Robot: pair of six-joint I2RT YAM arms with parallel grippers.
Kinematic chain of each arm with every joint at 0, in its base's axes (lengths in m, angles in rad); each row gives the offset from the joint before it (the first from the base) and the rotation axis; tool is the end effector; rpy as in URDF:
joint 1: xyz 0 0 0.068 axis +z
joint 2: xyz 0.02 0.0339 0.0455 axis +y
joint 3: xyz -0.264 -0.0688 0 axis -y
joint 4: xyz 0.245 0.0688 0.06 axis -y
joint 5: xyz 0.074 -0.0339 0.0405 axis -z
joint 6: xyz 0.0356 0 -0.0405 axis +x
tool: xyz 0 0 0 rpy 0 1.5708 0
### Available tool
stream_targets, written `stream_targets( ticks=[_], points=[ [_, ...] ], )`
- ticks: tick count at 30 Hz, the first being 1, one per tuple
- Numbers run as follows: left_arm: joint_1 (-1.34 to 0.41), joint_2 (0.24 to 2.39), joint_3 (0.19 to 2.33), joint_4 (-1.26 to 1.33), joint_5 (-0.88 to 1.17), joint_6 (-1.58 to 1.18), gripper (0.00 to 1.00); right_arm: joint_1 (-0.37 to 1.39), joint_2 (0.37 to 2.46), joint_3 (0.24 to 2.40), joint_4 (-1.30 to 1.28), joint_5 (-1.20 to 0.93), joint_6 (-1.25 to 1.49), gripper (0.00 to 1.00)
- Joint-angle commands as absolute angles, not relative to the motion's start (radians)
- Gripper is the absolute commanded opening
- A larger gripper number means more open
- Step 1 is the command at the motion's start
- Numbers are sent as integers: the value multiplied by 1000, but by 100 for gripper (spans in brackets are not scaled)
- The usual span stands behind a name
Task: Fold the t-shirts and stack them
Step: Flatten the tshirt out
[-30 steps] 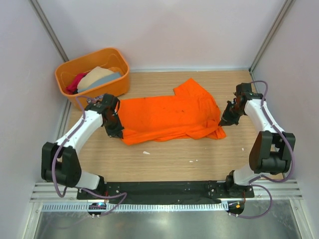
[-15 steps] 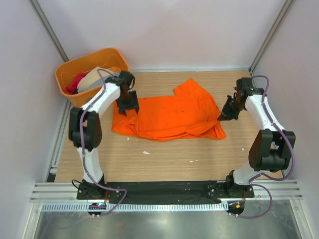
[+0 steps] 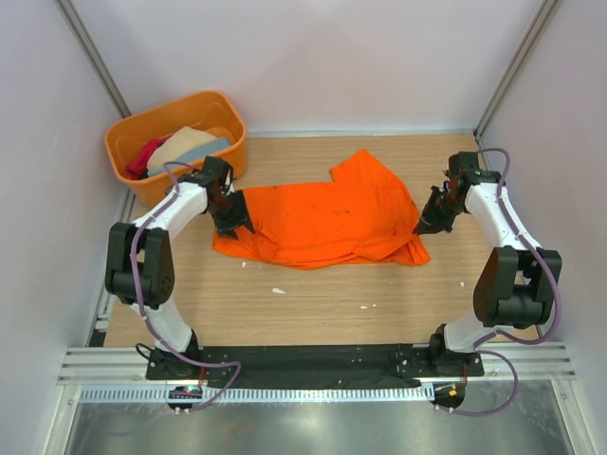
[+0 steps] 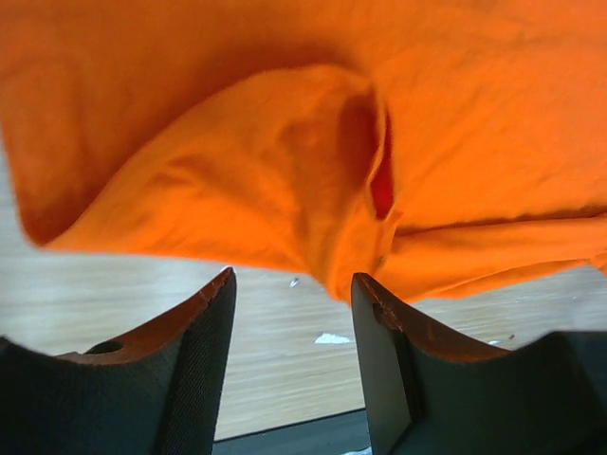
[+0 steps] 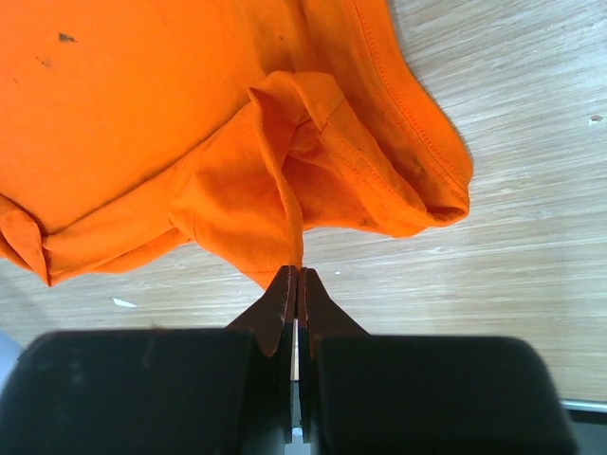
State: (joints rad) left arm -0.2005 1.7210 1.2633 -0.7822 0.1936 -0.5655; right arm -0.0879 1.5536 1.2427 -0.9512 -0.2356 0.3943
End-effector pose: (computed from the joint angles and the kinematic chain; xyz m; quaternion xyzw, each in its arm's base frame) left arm 0.3330 -0.0747 0.2171 -0.1625 0.9683 -0.1497 0.1164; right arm 0.2996 -0.0181 0.2562 0.2168 0.9572 0.1381 0.1332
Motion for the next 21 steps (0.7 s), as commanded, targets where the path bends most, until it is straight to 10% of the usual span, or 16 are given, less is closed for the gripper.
stream_targets(
  ticks=[1,21],
  points=[
    [-213,1781,1341,-673,279,-597,52,-86,1517,1253,-945,-252,385,1],
    [-295,1974,1514,-847,118,-689,37,-84,1534,1267,-931,-258,393,1]
  ],
)
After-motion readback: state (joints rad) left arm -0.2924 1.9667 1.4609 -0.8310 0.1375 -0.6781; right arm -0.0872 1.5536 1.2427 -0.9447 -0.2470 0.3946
